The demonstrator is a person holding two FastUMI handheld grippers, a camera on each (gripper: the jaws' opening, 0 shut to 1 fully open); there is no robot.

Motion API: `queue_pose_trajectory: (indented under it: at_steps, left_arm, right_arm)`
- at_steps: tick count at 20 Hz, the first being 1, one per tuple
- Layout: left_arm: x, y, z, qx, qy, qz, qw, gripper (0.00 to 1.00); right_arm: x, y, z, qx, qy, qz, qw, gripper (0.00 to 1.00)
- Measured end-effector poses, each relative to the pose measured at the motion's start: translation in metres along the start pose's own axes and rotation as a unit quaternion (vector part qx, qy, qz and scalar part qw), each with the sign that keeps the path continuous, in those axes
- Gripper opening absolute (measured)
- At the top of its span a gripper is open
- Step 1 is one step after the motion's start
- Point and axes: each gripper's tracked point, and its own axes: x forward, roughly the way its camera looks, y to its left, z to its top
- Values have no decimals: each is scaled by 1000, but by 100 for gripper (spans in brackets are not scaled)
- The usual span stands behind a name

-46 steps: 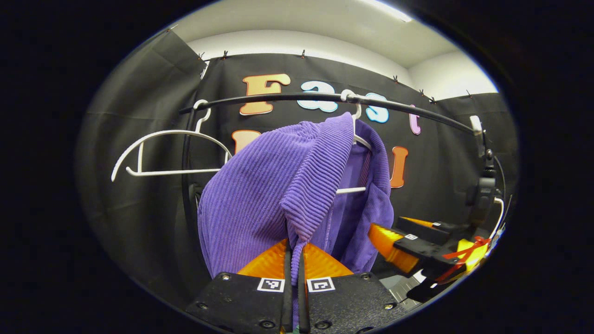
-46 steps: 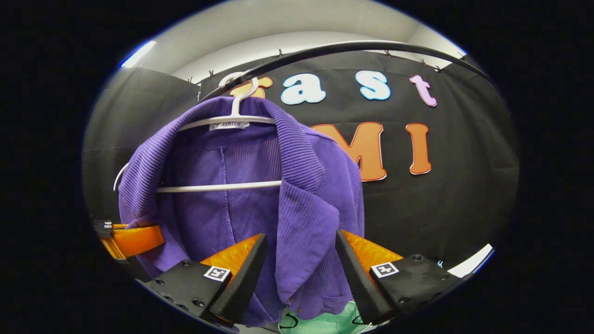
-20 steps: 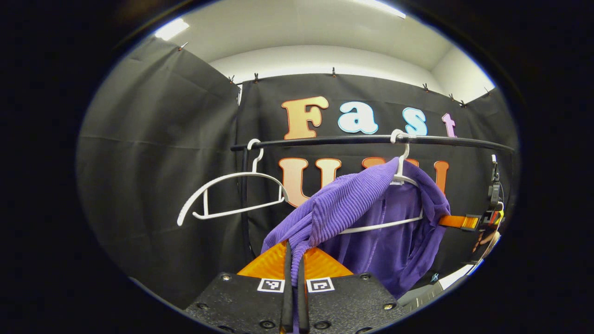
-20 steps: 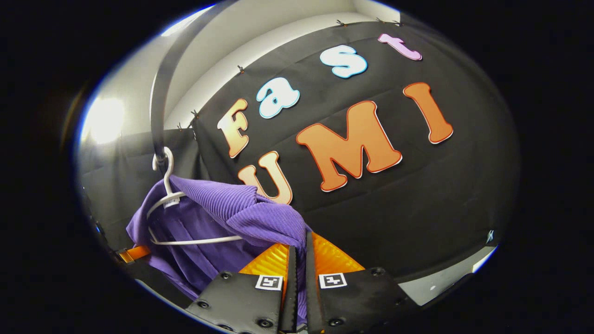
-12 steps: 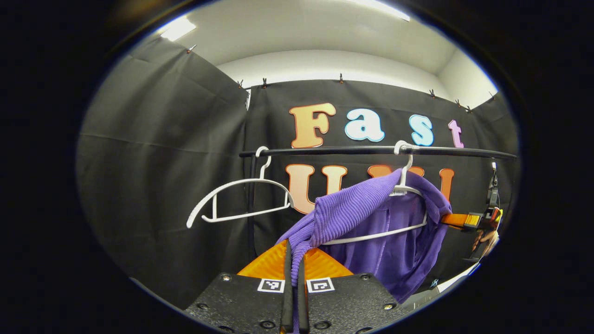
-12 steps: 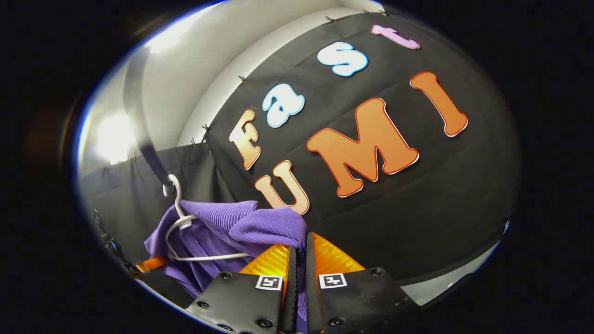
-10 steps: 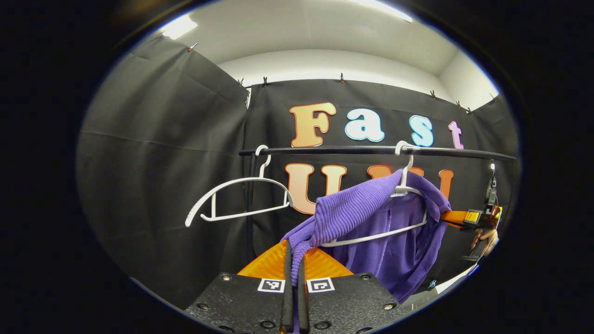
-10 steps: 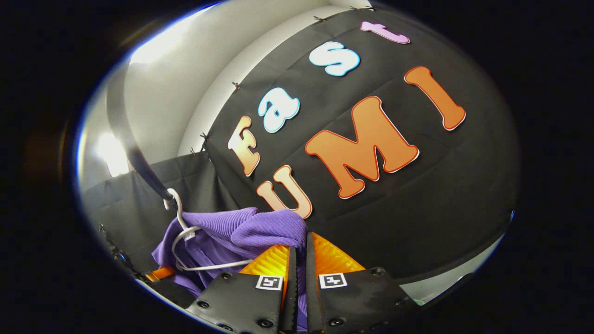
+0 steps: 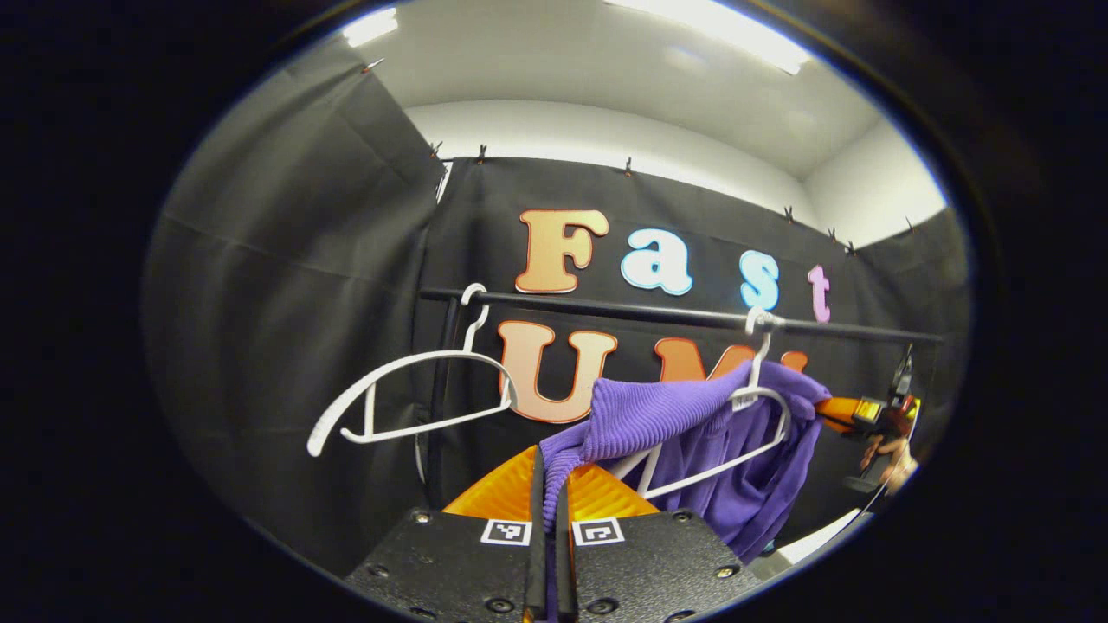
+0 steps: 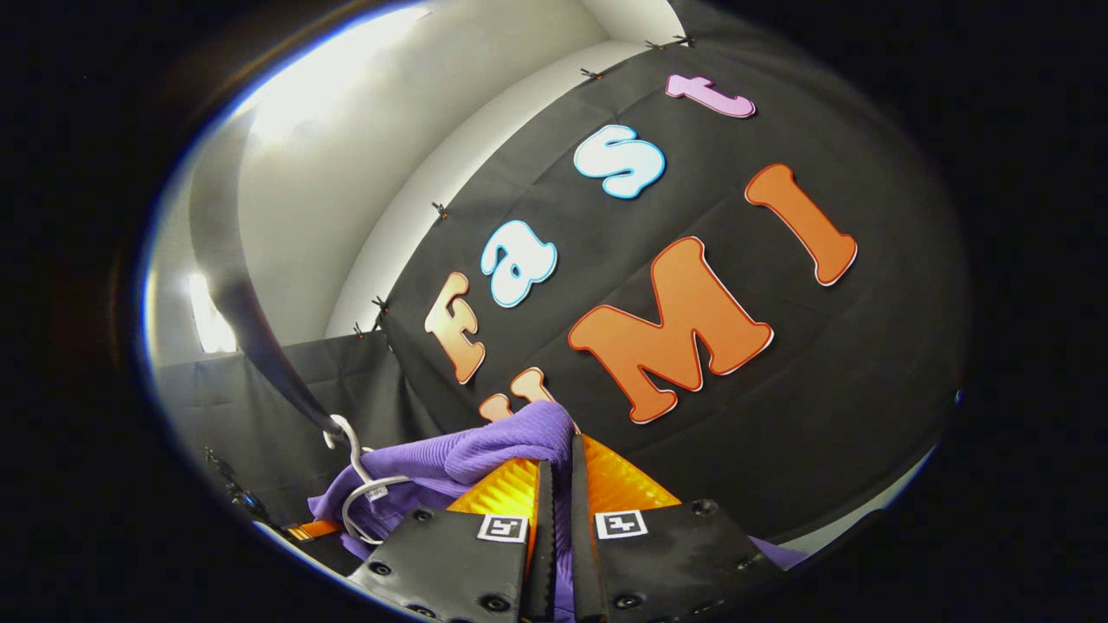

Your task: Grasp the clothes on the hanger with both hands and then place them into the laundry hamper below.

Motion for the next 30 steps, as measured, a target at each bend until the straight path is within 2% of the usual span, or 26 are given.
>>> queue_pose_trajectory:
  at_steps: [1, 3, 8, 11, 13, 14, 15, 19, 23, 24, 25, 30]
  left_arm:
    - [4, 6, 5, -9, -4, -3, 1000, 6]
    - [20, 14, 6, -19, -2, -9, 1000, 4]
    - [46, 25, -2, -23, 19, -29, 999, 7]
    - [54, 34, -21, -7, 37, -26, 999, 7]
    - [55, 39, -40, -1, 55, -16, 998, 2]
    - [54, 41, -51, -4, 66, -12, 998, 7]
    - [51, 41, -61, -4, 76, -10, 997, 7]
    - [40, 49, -95, 17, 99, -2, 995, 4]
    - [27, 49, -129, 36, 120, -1, 992, 4]
    - [24, 47, -137, 36, 126, -1, 991, 7]
    - [20, 45, -144, 36, 131, 0, 991, 4]
    - [12, 27, -186, 45, 170, -11, 984, 4]
  right_arm:
    - [5, -1, 3, 0, 1, 0, 1000, 15]
    - [20, -1, 8, 6, 7, 1, 1000, 15]
    - [39, -8, 7, 8, 25, -6, 1000, 15]
    - [50, -23, -10, 4, 46, -24, 999, 15]
    - [52, -36, -24, 4, 62, -38, 997, 15]
    - [50, -42, -32, 2, 69, -45, 997, 15]
    - [49, -49, -40, -1, 76, -53, 996, 15]
    - [33, -71, -73, -18, 104, -78, 991, 15]
    - [9, -90, -99, -9, 115, -104, 988, 15]
    - [1, -97, -105, -10, 116, -113, 987, 15]
    - [-5, -103, -110, -12, 117, -122, 985, 15]
    - [-42, -121, -136, -21, 124, -163, 979, 15]
